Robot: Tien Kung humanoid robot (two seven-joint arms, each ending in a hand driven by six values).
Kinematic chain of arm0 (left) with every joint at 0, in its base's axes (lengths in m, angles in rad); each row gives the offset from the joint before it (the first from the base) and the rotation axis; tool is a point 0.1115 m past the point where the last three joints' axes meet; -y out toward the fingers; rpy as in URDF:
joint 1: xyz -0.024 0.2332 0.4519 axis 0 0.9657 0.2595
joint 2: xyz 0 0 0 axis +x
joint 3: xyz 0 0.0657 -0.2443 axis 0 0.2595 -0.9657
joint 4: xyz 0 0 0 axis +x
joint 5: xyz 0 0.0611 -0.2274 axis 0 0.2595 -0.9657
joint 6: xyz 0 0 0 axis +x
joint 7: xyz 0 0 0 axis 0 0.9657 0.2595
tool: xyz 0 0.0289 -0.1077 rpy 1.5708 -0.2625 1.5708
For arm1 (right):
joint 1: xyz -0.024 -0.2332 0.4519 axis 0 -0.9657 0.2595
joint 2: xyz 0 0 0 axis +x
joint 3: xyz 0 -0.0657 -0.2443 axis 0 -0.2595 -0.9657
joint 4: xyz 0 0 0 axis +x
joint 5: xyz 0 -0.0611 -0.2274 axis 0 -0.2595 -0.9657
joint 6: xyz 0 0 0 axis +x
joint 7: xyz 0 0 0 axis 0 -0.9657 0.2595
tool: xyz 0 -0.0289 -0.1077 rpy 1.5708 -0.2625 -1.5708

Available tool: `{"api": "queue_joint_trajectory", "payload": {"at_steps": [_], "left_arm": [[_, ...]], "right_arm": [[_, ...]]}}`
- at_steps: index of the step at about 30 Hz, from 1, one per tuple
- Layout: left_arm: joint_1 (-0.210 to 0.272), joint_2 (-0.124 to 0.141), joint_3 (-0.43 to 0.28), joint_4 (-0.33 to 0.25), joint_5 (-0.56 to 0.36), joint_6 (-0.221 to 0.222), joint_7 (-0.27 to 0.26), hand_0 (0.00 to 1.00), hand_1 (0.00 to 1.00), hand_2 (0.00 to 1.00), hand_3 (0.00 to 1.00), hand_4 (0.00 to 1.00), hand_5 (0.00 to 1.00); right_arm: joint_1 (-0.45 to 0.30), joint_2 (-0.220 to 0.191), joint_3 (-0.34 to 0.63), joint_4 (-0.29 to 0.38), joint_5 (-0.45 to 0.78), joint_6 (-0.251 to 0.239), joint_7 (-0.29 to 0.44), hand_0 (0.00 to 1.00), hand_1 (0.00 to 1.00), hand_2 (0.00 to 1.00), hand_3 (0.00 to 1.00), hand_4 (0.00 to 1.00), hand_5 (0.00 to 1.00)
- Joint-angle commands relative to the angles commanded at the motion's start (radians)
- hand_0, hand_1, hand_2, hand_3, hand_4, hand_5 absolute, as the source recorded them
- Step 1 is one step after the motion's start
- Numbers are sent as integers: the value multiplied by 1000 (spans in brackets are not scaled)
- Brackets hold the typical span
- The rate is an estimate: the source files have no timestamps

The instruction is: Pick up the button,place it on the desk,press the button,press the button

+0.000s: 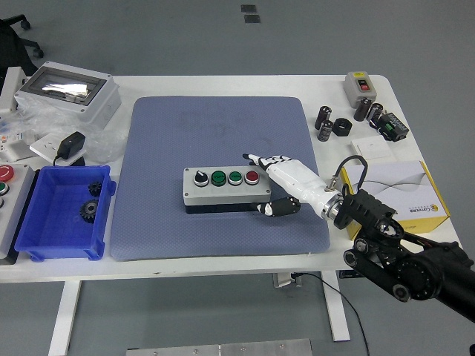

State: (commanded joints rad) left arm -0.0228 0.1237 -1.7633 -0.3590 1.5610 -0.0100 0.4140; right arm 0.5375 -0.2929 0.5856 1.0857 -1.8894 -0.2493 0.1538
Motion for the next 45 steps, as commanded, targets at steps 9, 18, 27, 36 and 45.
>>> {"api": "queue_joint_trajectory", "payload": {"at_steps": [9, 18, 27, 36, 45], "left_arm": [[1, 2, -2, 0, 0, -7, -7, 597, 482, 486, 608, 160, 2], [2, 3, -1, -1, -4, -8, -9, 577, 474, 477, 608, 134, 2], [6, 3, 5, -1, -18, -2, -11, 570, 472, 473, 607, 127, 2], [0, 7, 4, 0, -22, 0, -13, 571, 471, 472, 603, 135, 2], [4, 8, 10, -4, -30, 3, -2, 565, 472, 473, 606, 122, 2]], "right_arm": [[-4, -21, -7, 28, 18, 4, -4, 938, 886, 926, 998, 805, 121], [-19, -121, 20, 162, 50, 47, -32, 944, 896, 945, 998, 794, 96], [-71, -275, 157, 353, 181, -3, -90, 963, 922, 998, 998, 785, 72], [60, -308, 101, 444, 130, 279, -373, 863, 877, 959, 998, 680, 68], [100, -302, 125, 501, 251, 511, -448, 161, 252, 387, 995, 421, 91]]}}
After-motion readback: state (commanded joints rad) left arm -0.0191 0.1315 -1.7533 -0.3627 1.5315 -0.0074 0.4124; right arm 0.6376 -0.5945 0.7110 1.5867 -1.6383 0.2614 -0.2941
